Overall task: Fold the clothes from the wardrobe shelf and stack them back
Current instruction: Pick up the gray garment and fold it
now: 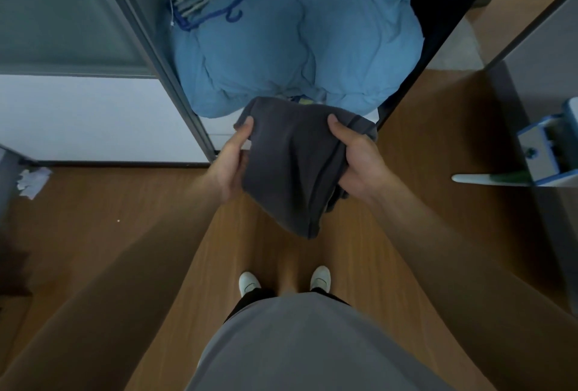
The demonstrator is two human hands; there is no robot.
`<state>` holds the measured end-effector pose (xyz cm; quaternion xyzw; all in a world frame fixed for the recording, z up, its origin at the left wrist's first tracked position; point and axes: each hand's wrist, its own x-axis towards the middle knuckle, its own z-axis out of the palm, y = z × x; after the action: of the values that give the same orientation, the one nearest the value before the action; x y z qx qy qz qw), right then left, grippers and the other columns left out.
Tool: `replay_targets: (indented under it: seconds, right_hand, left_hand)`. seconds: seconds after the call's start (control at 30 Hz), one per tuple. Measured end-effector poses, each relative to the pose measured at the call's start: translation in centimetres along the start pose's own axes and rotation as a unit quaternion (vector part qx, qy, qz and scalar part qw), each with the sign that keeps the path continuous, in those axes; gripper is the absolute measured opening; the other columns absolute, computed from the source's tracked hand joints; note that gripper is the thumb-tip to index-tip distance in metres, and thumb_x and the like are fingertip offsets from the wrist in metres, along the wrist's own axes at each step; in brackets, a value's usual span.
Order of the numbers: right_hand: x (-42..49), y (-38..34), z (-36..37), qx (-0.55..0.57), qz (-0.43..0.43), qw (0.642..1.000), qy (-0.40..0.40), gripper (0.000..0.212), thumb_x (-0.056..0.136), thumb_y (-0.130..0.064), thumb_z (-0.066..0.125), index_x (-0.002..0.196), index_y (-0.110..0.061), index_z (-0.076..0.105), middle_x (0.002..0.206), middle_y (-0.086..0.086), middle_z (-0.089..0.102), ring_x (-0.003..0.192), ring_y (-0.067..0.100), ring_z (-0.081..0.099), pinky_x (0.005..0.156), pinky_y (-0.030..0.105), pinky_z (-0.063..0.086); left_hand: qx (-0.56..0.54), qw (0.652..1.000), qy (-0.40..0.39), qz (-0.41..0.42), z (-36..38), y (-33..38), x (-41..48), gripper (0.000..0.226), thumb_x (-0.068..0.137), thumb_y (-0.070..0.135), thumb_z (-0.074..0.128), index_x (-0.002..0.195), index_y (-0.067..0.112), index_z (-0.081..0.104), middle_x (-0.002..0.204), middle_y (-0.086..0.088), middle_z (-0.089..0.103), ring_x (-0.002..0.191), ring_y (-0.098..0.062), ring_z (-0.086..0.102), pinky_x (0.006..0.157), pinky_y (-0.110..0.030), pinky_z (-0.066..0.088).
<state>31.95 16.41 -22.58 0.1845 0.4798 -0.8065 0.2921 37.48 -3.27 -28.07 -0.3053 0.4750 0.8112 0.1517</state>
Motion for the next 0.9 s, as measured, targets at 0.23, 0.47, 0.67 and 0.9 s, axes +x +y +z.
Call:
replay_targets:
  seconds: [0.23, 0.47, 0.67, 0.9]
  right_hand:
    - [0.0, -1.5, -0.9, -0.076, 0.011, 0.997, -0.024, 0.036, 0.096, -0.02, 0.064, 0.125, 0.001, 0.064, 0.117, 0.019, 0.072, 0.108, 0.03, 0.07, 0.096, 0.041, 0.056]
    - [0.2, -2.7, -2.2, -0.104, 0.013, 0.994, -0.022, 0.033, 0.098, -0.027, 0.061, 0.119, -0.003, 0.068, 0.11, 0.015, 0.075, 0.094, 0.025, 0.074, 0.075, 0.033, 0.061]
    - [0.2, -3.3, -2.8, -0.162, 0.062, 0.984, -0.033, 0.021, 0.089, -0.025, 0.072, 0.101, -0.01, 0.078, 0.106, 0.012, 0.077, 0.094, 0.026, 0.075, 0.076, 0.035, 0.062]
    - [0.2, -1.5, -2.1, -0.058, -0.013, 0.993, -0.1, 0.036, 0.092, -0.015, 0.067, 0.127, -0.004, 0.062, 0.125, 0.012, 0.07, 0.116, 0.026, 0.066, 0.101, 0.04, 0.053]
  left_hand:
    - [0.024, 0.993, -0.111, -0.016, 2.4, 0.0, 0.3, 0.056, 0.088, 0.059, 0.062, 0.125, 0.018, 0.069, 0.13, -0.006, 0.068, 0.12, -0.021, 0.064, 0.104, -0.039, 0.047]
    - [-0.055, 0.995, -0.068, 0.057, 3.2, 1.0, 0.3, 0.026, 0.088, 0.036, 0.073, 0.103, 0.017, 0.081, 0.118, -0.006, 0.074, 0.111, -0.02, 0.07, 0.086, -0.031, 0.057]
    - [0.079, 0.993, 0.073, 0.042, 3.6, 3.1, -0.1, 0.039, 0.086, 0.03, 0.075, 0.119, 0.011, 0.067, 0.1, -0.007, 0.078, 0.091, -0.019, 0.075, 0.076, -0.03, 0.056]
    - [-0.022, 0.997, 0.031, 0.071, 5.0, 5.6, -1.2, 0.026, 0.095, 0.029, 0.062, 0.103, 0.01, 0.078, 0.107, -0.009, 0.077, 0.097, -0.021, 0.074, 0.08, -0.03, 0.058]
